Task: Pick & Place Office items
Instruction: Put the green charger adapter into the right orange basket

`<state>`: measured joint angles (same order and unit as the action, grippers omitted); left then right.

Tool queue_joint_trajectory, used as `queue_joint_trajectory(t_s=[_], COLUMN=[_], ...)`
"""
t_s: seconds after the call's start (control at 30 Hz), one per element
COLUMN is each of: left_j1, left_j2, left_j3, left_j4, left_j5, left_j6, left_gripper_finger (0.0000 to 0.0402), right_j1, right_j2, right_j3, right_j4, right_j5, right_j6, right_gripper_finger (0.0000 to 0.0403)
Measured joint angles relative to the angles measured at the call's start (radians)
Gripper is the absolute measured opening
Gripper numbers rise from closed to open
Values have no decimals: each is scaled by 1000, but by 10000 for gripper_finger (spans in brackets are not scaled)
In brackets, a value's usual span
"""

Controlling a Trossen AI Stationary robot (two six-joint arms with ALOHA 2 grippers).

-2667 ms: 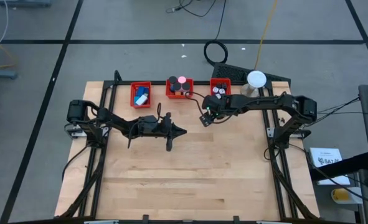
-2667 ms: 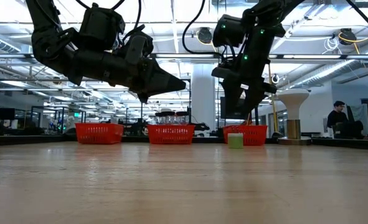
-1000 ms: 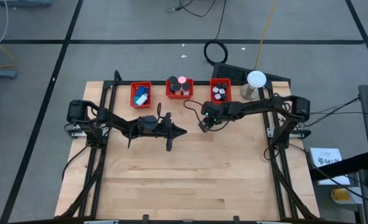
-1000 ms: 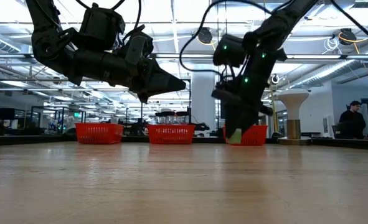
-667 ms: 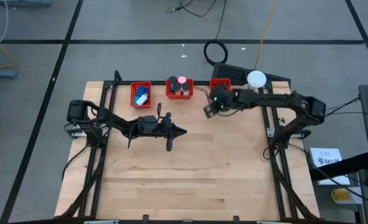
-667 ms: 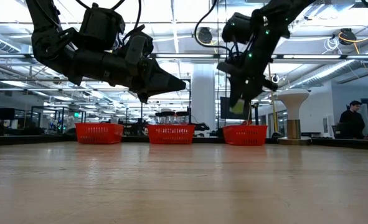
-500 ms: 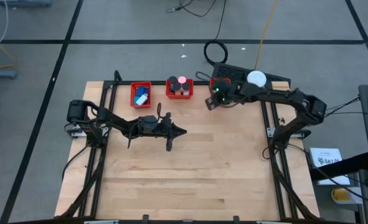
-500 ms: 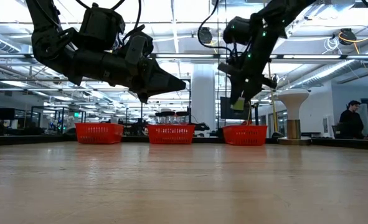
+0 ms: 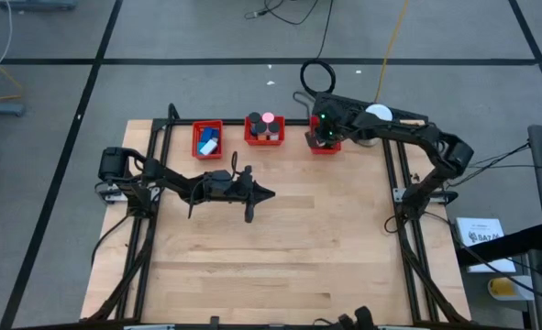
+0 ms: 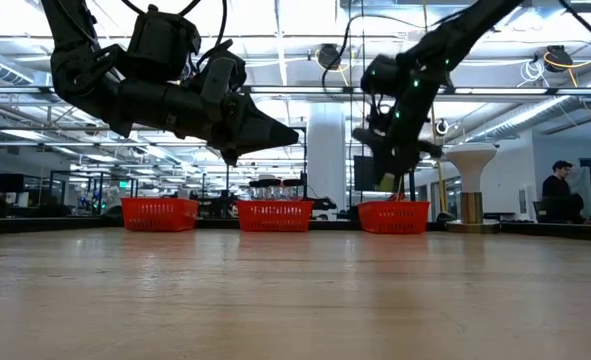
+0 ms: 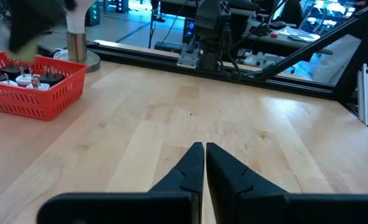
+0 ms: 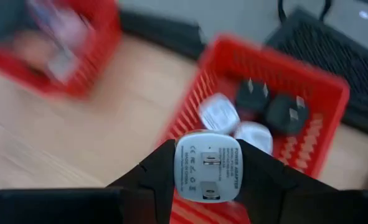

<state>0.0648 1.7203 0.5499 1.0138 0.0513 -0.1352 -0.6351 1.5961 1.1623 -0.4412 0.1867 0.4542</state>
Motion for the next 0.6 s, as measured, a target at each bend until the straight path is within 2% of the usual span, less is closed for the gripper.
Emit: queue_joint_trajectory(t_s=[0.3, 0.6], left_j1=[0, 0], left_j2=[0, 0], left_j3=[0, 0], left_j4=[0, 0], left_j5=[0, 0], left_j6=[0, 0], left_gripper_finger=[17, 17], right_j1=[-14, -14], right_j2=[115, 122], right_j3=[0, -1], right_j4=[79, 95], right_j5=[-1, 12], right_j6=[-105, -134], right_gripper_finger=[132, 132])
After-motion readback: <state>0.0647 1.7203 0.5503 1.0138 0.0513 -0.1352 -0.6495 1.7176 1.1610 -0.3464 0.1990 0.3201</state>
